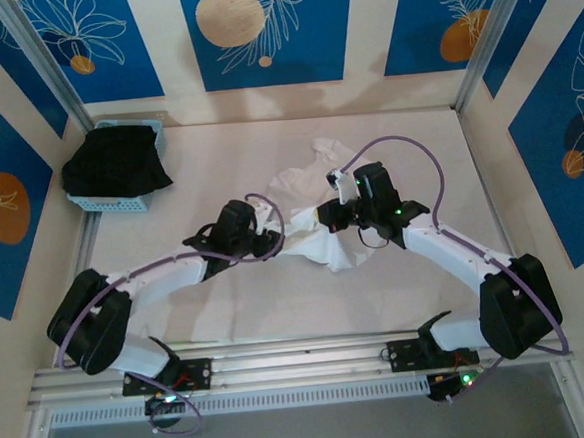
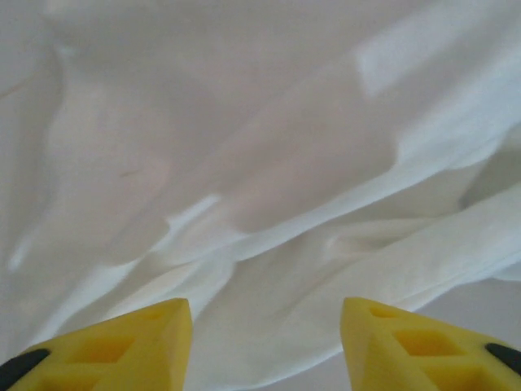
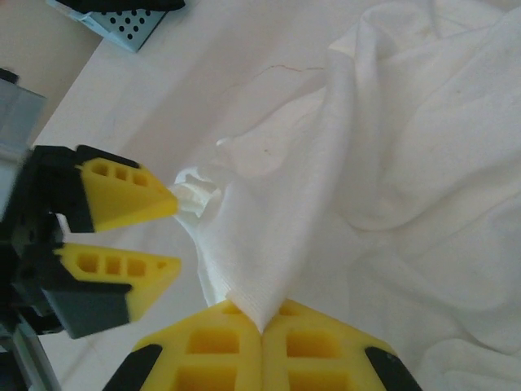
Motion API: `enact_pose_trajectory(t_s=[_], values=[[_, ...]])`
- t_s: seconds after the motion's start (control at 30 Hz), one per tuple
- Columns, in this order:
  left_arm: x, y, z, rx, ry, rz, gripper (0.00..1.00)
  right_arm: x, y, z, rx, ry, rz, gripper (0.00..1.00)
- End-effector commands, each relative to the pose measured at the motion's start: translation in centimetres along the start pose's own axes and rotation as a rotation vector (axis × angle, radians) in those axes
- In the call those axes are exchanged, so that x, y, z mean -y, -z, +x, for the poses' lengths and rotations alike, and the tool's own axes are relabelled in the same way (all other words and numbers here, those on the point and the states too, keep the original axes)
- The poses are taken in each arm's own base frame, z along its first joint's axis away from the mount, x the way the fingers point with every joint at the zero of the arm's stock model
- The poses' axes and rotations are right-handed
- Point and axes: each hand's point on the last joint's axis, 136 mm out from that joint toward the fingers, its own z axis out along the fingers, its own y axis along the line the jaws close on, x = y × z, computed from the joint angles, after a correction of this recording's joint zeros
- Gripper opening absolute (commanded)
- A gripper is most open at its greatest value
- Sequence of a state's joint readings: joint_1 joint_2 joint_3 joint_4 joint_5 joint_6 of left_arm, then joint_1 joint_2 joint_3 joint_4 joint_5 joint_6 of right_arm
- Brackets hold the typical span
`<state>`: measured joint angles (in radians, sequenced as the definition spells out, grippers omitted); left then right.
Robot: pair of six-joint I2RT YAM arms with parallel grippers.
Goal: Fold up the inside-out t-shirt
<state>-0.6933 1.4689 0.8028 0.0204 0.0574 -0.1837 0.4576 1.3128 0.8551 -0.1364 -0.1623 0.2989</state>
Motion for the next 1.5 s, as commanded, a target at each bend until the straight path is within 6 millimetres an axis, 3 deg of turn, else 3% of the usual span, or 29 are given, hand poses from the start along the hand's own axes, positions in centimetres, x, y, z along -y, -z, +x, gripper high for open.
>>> enact_pose_trajectory(t_s=[0.0, 0.13, 0.23, 0.33, 0.47, 0.53, 0.63, 0.7, 0.87, 1.0, 1.1, 1.33, 1.47], values=[[2.7, -1.5, -0.6, -0.032, -0.086, 0.106, 0.48, -0.5, 0.0, 0.1, -0.013, 0.002, -0.039, 0.01], [3.3, -2.9, -1.3, -0.028, -0.086, 0.113, 0.52, -0.4, -0.1, 0.0, -0.01, -0.005, -0.042, 0.01], [2.1, -4.2, -2.3, -0.007, -0.071, 0.042, 0.5, -0.4, -0.1, 0.1, -0.01, -0.01, -0.048, 0.01], [1.8, -5.3, -3.6, 0.014, -0.053, 0.02, 0.36, -0.1, -0.2, 0.4, -0.016, -0.009, -0.041, 0.01], [3.9, -5.0, -5.4, 0.04, -0.044, 0.128, 0.08, 1.0, 0.1, 0.8, -0.017, 0.002, 0.01, 0.01], [5.3, -3.3, -6.3, 0.052, -0.032, 0.202, 0.0, 2.1, 0.7, 0.6, -0.016, 0.035, 0.085, 0.01], [7.5, 0.8, -7.8, 0.068, 0.036, 0.333, 0.0, 4.0, 2.3, 0.0, 0.008, 0.096, 0.247, 0.02], [9.0, 4.2, -8.9, 0.086, 0.094, 0.416, 0.0, 4.1, 3.7, -0.7, 0.042, 0.138, 0.297, 0.02], [11.9, 11.9, -11.7, 0.155, 0.145, 0.575, 0.0, 0.3, 6.4, -2.9, 0.165, 0.246, 0.212, 0.03], [12.4, 16.4, -13.0, 0.227, 0.126, 0.619, 0.0, -2.2, 8.2, -4.1, 0.236, 0.255, 0.138, 0.03], [10.8, 16.3, -12.5, 0.212, 0.153, 0.601, 0.0, -1.8, 7.8, -4.1, 0.23, 0.229, 0.148, 0.05], [8.5, 13.2, -11.6, 0.159, 0.265, 0.592, 0.0, 3.7, 4.9, -1.6, -0.015, 0.034, 0.385, 0.12], [8.2, 11.5, -11.0, 0.124, 0.285, 0.584, 0.0, 3.4, 5.1, 0.2, -0.081, 0.013, 0.367, 0.21]])
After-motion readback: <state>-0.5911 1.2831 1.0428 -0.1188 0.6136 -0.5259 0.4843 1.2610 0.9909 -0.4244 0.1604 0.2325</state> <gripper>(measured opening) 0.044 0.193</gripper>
